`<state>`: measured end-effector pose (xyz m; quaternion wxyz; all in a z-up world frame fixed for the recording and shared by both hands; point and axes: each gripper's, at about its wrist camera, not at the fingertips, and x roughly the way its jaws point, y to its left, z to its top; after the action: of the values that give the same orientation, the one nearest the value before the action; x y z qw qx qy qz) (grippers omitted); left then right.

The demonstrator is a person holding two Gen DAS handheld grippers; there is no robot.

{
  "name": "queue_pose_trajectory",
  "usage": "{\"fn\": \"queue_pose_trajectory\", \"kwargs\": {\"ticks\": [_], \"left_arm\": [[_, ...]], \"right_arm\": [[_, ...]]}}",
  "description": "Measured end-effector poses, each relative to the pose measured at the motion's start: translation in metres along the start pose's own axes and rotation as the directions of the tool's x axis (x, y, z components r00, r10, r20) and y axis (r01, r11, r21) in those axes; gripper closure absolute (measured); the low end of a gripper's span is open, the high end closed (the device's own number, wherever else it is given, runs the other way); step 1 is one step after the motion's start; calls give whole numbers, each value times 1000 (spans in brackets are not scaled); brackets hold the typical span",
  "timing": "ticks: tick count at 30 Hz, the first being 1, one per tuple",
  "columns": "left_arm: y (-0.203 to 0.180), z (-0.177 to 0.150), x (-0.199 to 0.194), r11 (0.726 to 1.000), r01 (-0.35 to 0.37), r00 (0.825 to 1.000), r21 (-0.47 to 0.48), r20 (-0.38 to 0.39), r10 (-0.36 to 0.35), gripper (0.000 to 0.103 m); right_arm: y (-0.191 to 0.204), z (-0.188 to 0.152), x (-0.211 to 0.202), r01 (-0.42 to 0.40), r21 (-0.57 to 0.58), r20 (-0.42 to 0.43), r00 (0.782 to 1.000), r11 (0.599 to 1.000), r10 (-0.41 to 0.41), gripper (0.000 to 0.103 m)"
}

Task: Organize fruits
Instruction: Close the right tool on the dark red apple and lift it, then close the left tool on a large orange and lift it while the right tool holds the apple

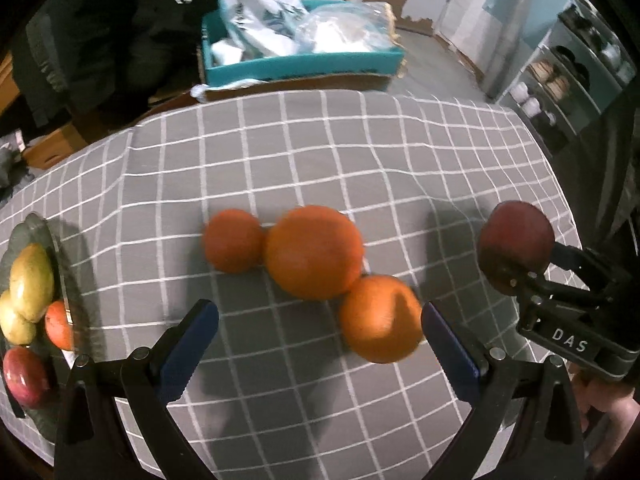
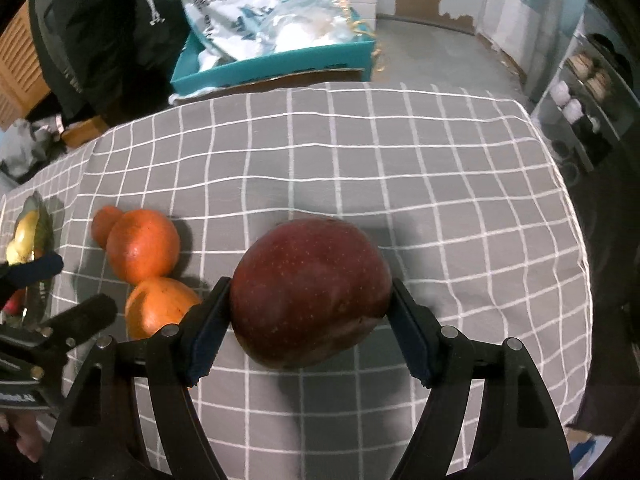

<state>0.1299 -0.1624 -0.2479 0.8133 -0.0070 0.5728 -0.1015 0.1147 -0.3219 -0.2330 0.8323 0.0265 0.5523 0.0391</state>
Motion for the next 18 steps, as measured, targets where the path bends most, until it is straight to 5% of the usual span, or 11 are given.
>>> {"fn": "queue_pose_trajectory", "kwargs": {"ticks": [14,18], "left_arm": [[-37,-6,27,999,34,998,39,-59,-32,2],[-43,-9,34,998,39,996,48,-77,-35,17]], "right_arm": [[-31,-19,-10,41,34,5,999,999,-41,28],[-31,-21,-9,40,31,-2,999,999,-40,28]]}}
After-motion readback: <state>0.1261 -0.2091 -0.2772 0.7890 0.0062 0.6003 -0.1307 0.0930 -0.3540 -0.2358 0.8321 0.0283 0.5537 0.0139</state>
